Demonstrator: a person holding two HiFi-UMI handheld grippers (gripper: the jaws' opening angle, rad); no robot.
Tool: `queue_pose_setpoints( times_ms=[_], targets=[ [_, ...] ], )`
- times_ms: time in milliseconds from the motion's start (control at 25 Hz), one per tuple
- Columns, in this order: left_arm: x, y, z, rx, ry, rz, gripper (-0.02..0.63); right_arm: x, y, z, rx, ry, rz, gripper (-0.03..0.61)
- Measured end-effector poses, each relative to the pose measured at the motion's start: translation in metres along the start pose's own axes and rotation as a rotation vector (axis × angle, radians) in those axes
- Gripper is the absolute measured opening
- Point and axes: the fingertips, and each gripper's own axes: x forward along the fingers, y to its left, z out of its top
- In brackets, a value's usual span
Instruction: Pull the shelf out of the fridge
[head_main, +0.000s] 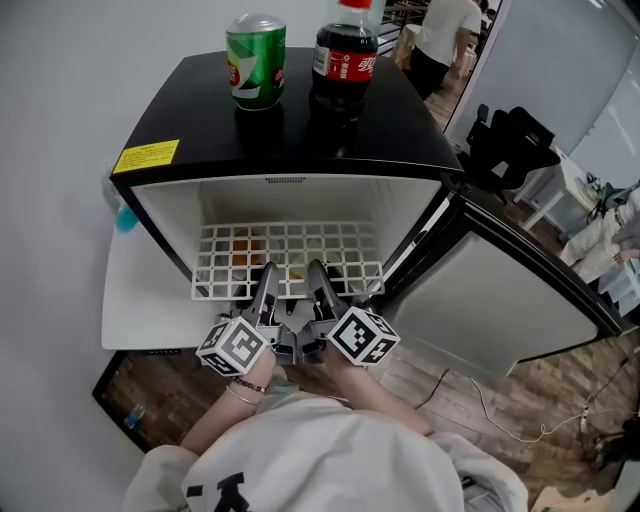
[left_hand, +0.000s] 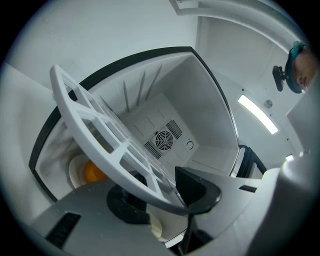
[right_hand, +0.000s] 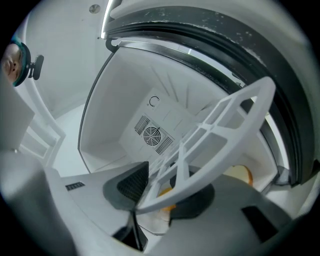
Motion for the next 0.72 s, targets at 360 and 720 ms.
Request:
queue_pose_setpoints(
  times_ms=[360,720],
  targets=[
    [-0.005,-0.001,-0.003,0.002,-0.002,0.017,0.152,-0.006,0.001,-0.001,0.007,0.011,0.009,0.146],
    [-0.011,-0.002,-0.005,0.001,-0.002,0.024,0.147,-0.012,0.002,-0.004,0.017,0.018,0.024,0.143]
  ],
)
